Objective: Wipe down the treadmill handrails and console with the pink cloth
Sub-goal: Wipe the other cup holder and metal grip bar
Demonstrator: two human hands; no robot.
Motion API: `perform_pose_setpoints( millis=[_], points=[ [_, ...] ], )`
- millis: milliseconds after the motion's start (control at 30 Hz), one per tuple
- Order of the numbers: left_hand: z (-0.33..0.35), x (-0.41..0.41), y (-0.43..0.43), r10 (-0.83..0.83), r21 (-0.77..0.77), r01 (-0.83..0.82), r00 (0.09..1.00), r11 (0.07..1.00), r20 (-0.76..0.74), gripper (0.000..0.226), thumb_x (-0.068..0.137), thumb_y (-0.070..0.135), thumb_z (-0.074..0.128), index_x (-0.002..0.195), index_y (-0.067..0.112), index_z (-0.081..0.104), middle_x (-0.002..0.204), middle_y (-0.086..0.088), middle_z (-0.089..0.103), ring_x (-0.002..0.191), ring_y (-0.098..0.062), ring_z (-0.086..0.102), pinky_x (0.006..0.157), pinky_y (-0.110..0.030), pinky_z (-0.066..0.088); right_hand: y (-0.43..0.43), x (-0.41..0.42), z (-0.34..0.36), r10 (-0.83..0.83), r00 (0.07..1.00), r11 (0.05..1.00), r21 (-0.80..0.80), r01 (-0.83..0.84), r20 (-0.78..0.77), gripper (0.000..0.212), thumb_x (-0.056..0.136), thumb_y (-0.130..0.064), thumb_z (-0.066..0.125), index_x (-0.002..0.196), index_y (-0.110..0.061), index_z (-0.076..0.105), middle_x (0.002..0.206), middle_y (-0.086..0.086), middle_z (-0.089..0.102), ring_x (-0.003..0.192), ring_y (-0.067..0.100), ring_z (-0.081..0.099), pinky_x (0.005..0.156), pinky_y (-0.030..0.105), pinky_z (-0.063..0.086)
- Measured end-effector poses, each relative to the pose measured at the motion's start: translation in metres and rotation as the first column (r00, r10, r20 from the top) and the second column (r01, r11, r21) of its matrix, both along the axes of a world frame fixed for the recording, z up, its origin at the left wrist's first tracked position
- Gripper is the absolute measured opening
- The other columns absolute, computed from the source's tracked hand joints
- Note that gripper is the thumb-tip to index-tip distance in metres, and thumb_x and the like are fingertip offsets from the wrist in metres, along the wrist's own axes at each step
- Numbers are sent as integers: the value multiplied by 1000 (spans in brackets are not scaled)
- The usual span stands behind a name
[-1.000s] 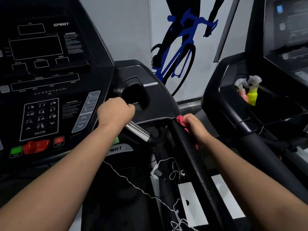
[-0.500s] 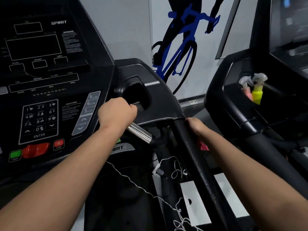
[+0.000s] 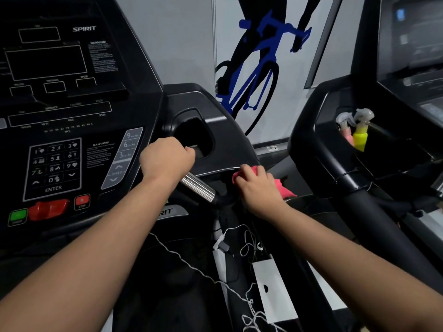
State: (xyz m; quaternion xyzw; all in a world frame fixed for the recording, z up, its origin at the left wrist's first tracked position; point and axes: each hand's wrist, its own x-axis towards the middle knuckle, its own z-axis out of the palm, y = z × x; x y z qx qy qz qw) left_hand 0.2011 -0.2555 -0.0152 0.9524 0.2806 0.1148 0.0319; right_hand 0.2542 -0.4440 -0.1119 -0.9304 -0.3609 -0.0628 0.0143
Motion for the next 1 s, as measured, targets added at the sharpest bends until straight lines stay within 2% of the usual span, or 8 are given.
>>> perform_pose_setpoints(
  millis=[100, 233, 300, 500, 600, 767, 900, 1000],
  points=[
    [1, -3, -2, -6, -7, 6, 1000, 1000, 4, 44, 91, 36, 44, 56, 10, 48, 56, -4, 50, 48, -20, 43, 46, -23, 28, 17, -13, 11, -45, 991, 951, -298, 81, 127, 33, 84, -27, 42, 97, -26, 72, 120, -3, 55, 102, 32, 53, 74, 37, 45],
    [3, -6, -1, -20, -22, 20, 1000, 1000, 11, 44, 91, 36, 45, 56, 10, 48, 55, -3, 49, 48, -19, 42, 45, -23, 26, 29, -23, 6, 17, 993, 855, -517, 44, 113, 38, 98, -24, 35, 130, -14, 54, 133, 10, 40, 125, 41, 32, 93, 45, 37],
    [4, -7, 0, -25, -31, 26, 1000, 999, 14, 44, 91, 37, 44, 56, 11, 48, 56, -3, 49, 48, -18, 42, 45, -23, 27, 27, -31, 12, 46, 990, 811, -584, 41, 133, 40, 100, -25, 33, 133, -13, 50, 135, 10, 39, 126, 42, 29, 94, 46, 36],
    [2, -7, 2, -24, -29, 25, 999, 999, 29, 43, 90, 36, 45, 55, 11, 47, 57, -3, 49, 48, -19, 41, 46, -24, 27, 10, -11, 30, 129, 982, 894, -413, -176, -140, 29, 89, -25, 50, 114, -15, 63, 121, -4, 52, 120, 30, 32, 89, 40, 34],
    [2, -6, 2, -16, -24, 17, 1000, 1000, 26, 44, 91, 37, 45, 56, 11, 48, 57, -3, 50, 49, -19, 41, 47, -25, 28, 11, 8, 35, 89, 986, 949, -287, -128, -143, 30, 88, -30, 52, 114, -17, 61, 121, -1, 47, 116, 32, 34, 87, 41, 37],
    [2, -5, 1, -17, -34, 18, 999, 999, 28, 44, 90, 36, 45, 55, 10, 48, 57, -4, 51, 51, -22, 46, 49, -25, 33, 10, -7, 20, 39, 999, 960, -275, -44, -24, 29, 90, -17, 47, 116, -15, 58, 123, 2, 44, 115, 33, 35, 86, 43, 36],
    [2, -5, 1, -21, -35, 23, 999, 999, 37, 44, 90, 36, 46, 55, 10, 48, 57, -4, 50, 54, -24, 48, 52, -26, 34, -7, -19, 16, 160, 982, 938, -296, -183, -98, 25, 89, -23, 48, 107, -17, 64, 114, -3, 51, 116, 30, 34, 83, 39, 35],
    [2, -5, 1, -21, -34, 22, 999, 999, 43, 44, 90, 36, 45, 54, 10, 48, 57, -4, 50, 50, -21, 45, 49, -25, 32, -14, 8, 23, 179, 955, 954, -195, -227, -236, 20, 83, -36, 55, 96, -24, 65, 103, -4, 52, 103, 26, 40, 81, 38, 42]
  ],
)
